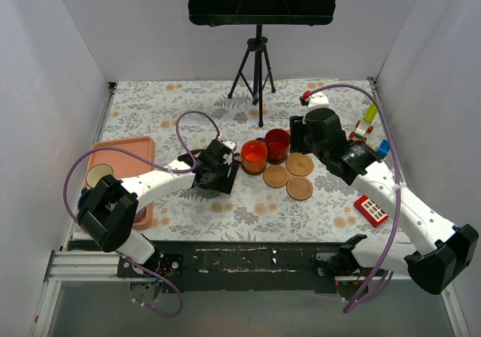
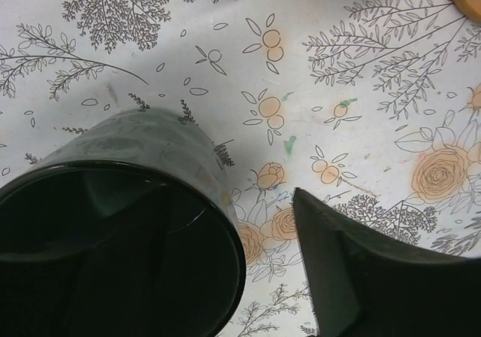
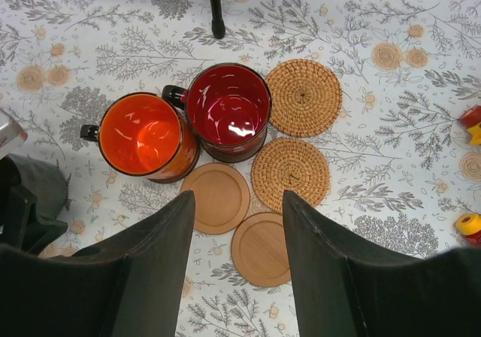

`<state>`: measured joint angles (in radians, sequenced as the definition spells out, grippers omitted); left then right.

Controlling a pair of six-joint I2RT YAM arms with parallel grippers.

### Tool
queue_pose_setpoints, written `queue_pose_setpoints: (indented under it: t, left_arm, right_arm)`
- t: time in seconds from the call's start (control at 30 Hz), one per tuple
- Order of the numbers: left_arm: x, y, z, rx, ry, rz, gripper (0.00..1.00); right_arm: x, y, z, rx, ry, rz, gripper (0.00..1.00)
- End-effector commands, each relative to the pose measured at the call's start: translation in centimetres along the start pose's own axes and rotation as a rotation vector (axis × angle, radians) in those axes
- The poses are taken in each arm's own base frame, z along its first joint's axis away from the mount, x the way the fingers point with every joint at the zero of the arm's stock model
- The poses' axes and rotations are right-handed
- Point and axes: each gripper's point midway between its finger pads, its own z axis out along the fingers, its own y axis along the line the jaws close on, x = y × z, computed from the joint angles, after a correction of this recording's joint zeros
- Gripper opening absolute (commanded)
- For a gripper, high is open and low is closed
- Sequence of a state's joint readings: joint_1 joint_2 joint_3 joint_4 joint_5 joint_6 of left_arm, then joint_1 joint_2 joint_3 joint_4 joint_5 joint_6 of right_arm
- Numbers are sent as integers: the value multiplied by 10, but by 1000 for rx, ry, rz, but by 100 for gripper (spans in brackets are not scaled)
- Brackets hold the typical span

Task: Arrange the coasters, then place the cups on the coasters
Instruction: Place the cup at the center of the board, then pick up the cup at the center of the board.

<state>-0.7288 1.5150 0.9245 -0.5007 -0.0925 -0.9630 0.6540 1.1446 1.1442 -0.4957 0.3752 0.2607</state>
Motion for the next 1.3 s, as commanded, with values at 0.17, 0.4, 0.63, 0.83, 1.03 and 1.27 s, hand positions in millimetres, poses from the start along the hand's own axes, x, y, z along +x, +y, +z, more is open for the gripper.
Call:
queue_pose_setpoints:
  t: [0.17,0.4,0.63,0.83,1.03,1.27]
  left_arm:
    - [-60,-21,-72,106,-222,-64,93]
    - [-75,-13,-130,116,-346,-160,98]
    - [-93,83,-146,-41,-375,-469,98]
    - [-106,136,-152,-106,-415,-775,98]
    - [-97,150,-155,-182,-409,-808,98]
    - [-78,154,-156,-294,-395,-729,98]
  right_arm:
    - [-47,13,-19,23,-124,17,59]
    - [-52,42,-12,-77,-119,-37,62]
    - [-21,120,1,-356,-3,-130,63]
    - [6,195,13,-549,107,-273,63]
    - [38,237,45,-591,219,-336,63]
    - [66,239,80,-531,263,-374,63]
